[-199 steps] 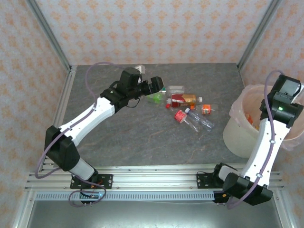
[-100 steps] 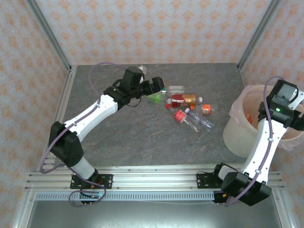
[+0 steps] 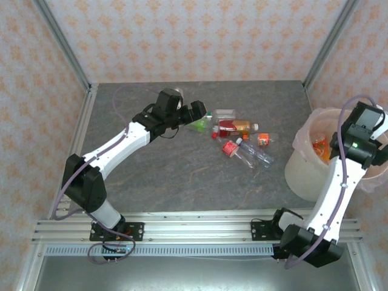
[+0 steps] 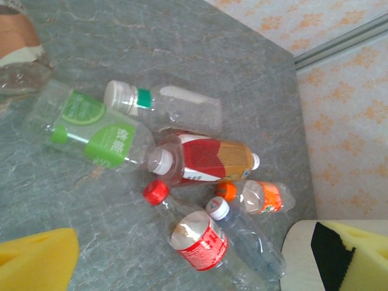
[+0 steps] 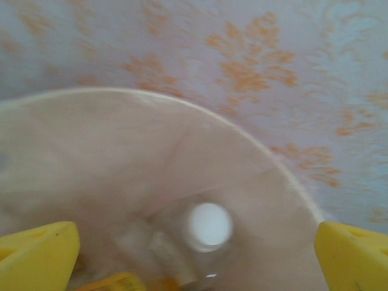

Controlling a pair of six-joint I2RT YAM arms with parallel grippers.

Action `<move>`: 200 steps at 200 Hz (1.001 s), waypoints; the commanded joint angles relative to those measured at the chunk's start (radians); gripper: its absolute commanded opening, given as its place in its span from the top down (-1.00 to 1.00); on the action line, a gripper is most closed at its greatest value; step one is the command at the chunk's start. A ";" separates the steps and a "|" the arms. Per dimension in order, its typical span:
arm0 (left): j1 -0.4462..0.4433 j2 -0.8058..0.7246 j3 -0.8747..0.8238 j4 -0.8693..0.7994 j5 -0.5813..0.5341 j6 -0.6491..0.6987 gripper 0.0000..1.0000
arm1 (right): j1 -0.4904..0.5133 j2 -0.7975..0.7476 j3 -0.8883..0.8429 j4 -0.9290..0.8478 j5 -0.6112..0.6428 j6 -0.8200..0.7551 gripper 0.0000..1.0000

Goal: Put the plastic bottles in the bin

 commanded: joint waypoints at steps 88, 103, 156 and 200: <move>0.050 -0.045 -0.109 -0.038 -0.187 -0.132 -1.00 | 0.678 0.087 -0.092 0.340 -0.712 0.144 -0.98; 0.050 -0.064 -0.133 -0.049 -0.210 -0.137 -1.00 | 0.756 0.167 -0.090 0.280 -0.649 0.082 -0.98; 0.058 -0.117 -0.208 -0.082 -0.263 -0.141 -1.00 | 0.905 0.352 -0.169 0.203 -0.555 -0.063 -0.99; 0.061 -0.118 -0.234 -0.073 -0.257 -0.155 -1.00 | 0.974 0.488 -0.185 0.198 -0.518 -0.086 -0.97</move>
